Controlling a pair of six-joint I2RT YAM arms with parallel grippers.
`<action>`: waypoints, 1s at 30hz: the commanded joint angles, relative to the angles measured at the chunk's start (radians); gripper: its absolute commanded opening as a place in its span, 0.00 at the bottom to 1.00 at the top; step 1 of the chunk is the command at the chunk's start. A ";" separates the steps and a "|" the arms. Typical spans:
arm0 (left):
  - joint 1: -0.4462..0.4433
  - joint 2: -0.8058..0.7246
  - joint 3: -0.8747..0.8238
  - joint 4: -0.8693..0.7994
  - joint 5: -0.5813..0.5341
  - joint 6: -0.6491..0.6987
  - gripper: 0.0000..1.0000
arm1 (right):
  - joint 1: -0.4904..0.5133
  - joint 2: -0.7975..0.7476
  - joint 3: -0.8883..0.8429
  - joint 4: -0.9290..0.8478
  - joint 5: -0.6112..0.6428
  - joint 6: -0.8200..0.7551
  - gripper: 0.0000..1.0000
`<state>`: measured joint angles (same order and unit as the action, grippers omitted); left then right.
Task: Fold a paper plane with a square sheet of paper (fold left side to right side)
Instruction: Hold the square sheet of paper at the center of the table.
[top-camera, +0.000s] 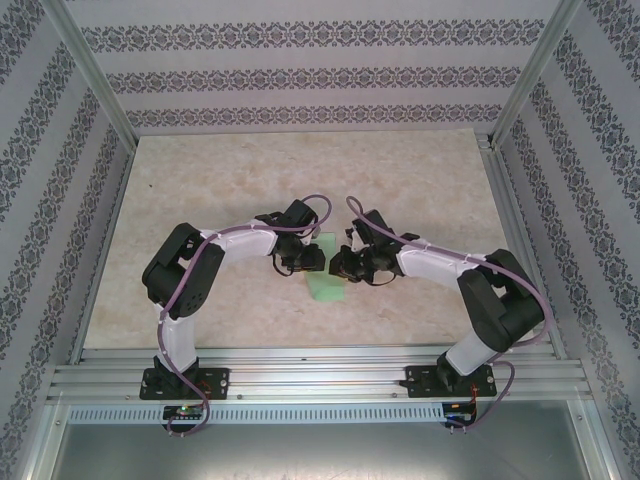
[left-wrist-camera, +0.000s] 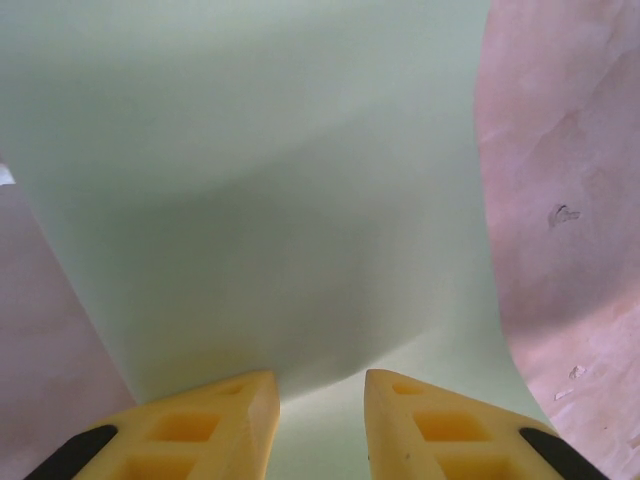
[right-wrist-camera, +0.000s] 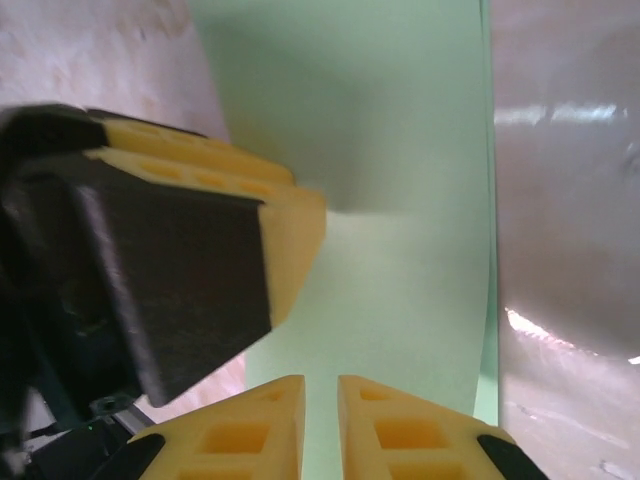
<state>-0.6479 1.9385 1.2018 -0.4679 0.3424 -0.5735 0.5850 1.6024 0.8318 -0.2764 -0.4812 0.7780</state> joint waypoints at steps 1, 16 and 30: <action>-0.003 0.041 -0.045 -0.016 -0.021 0.002 0.32 | 0.016 0.050 -0.023 0.013 -0.004 0.033 0.16; 0.008 0.033 0.017 -0.036 -0.029 0.001 0.46 | 0.024 0.178 -0.027 -0.138 0.125 -0.060 0.14; 0.112 0.073 0.096 -0.021 -0.040 0.035 0.47 | 0.024 0.197 -0.023 -0.172 0.164 -0.086 0.14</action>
<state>-0.6018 1.9820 1.2827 -0.5098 0.4000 -0.5762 0.6006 1.7309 0.8494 -0.3462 -0.4492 0.7147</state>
